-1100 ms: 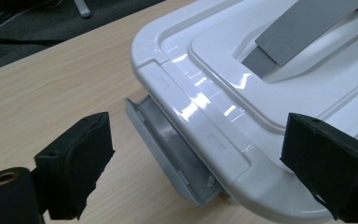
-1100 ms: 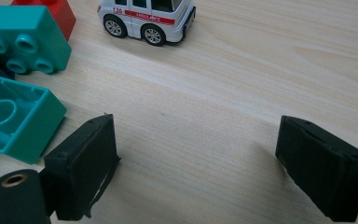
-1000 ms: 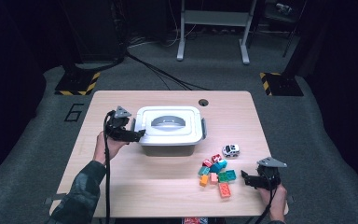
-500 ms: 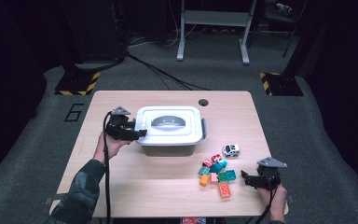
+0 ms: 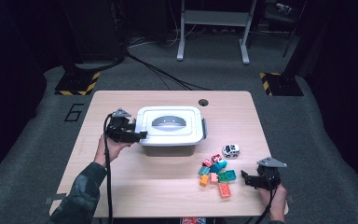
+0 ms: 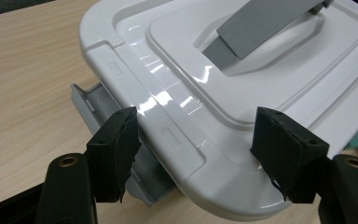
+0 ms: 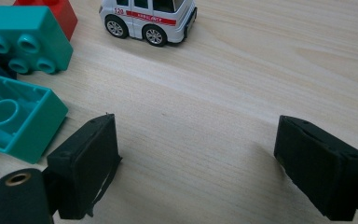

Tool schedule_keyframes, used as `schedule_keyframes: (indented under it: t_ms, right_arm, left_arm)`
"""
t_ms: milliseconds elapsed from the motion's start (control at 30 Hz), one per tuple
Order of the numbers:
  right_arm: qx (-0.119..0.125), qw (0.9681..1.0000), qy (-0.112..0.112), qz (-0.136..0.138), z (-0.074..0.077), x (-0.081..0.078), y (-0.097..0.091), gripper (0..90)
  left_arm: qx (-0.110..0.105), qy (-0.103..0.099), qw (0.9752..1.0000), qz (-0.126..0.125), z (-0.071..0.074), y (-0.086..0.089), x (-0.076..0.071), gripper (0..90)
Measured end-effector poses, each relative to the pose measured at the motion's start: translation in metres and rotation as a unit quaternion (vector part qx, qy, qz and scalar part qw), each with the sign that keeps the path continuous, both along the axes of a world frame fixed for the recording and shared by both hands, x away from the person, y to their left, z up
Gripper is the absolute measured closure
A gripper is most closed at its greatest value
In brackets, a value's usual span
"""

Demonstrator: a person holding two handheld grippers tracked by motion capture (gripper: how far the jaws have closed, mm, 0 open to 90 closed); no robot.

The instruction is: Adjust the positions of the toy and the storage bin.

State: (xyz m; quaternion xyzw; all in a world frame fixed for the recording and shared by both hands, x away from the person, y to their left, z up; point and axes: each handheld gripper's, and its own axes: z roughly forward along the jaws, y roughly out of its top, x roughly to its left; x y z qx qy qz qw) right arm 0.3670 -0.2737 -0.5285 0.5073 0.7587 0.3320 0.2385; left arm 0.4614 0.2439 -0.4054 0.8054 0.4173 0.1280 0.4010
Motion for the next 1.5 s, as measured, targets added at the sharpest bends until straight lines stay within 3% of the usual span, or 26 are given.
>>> schedule_keyframes:
  t_ms: [100,133,233,400,567,733,800,833,867,1000,1033,1100,1133,1333,1500]
  right_arm:
    - [0.000,1.0000,0.000,0.000,0.000,0.000,0.000,12.8]
    - [0.001,1.0000,0.001,0.000,0.000,0.000,0.000,12.8]
    - [0.002,1.0000,0.001,0.000,0.000,0.000,0.000,12.8]
    - [0.001,1.0000,0.001,0.000,0.000,0.000,0.000,12.8]
    - [0.002,1.0000,0.002,0.000,0.000,0.000,0.000,12.8]
    - [0.003,1.0000,0.003,-0.001,0.000,0.000,0.000,12.8]
    - [0.004,1.0000,0.003,-0.002,0.000,0.000,0.000,12.8]
    - [0.004,1.0000,0.003,-0.002,0.000,0.000,0.000,12.8]
    - [0.004,1.0000,0.003,-0.002,0.000,0.000,0.000,12.8]
    - [0.004,1.0000,0.003,-0.001,0.000,0.000,0.000,12.8]
    - [0.004,1.0000,0.004,-0.001,0.000,0.000,0.000,12.8]
    - [0.004,1.0000,0.004,-0.001,0.000,0.000,0.000,12.9]
    - [0.006,1.0000,0.005,-0.004,0.000,0.000,0.000,12.9]
    - [0.006,1.0000,0.005,-0.004,0.000,0.000,0.000,12.9]
    - [0.005,1.0000,0.005,-0.003,0.000,0.000,0.000,13.0]
  left_arm:
    - [0.000,0.000,1.0000,-0.003,0.000,-0.003,-0.001,28.6]
    - [0.010,-0.004,0.9999,-0.006,0.001,-0.005,-0.001,27.9]
    - [0.037,-0.024,0.9990,-0.005,0.005,-0.012,0.002,20.2]
    - [0.050,-0.051,0.9971,-0.028,0.016,-0.027,0.008,14.3]
    - [0.066,-0.051,0.9957,-0.040,0.022,-0.043,0.019,5.4]
    - [0.078,-0.051,0.9939,-0.059,0.021,-0.059,0.029,3.8]
    - [0.080,-0.053,0.9930,-0.069,0.021,-0.066,0.030,9.9]
    - [0.080,-0.053,0.9930,-0.069,0.021,-0.066,0.030,18.4]
    - [0.091,-0.060,0.9906,-0.084,0.022,-0.069,0.032,27.3]
    - [0.093,-0.070,0.9886,-0.095,0.023,-0.074,0.033,36.5]
    - [0.095,-0.074,0.9871,-0.105,0.023,-0.077,0.032,43.0]
    - [0.098,-0.074,0.9866,-0.107,0.023,-0.078,0.032,48.5]
    - [0.112,-0.081,0.9849,-0.104,0.022,-0.079,0.032,51.0]
    - [0.117,-0.080,0.9839,-0.109,0.023,-0.078,0.030,52.5]
    - [0.117,-0.072,0.9862,-0.093,0.024,-0.080,0.023,53.5]
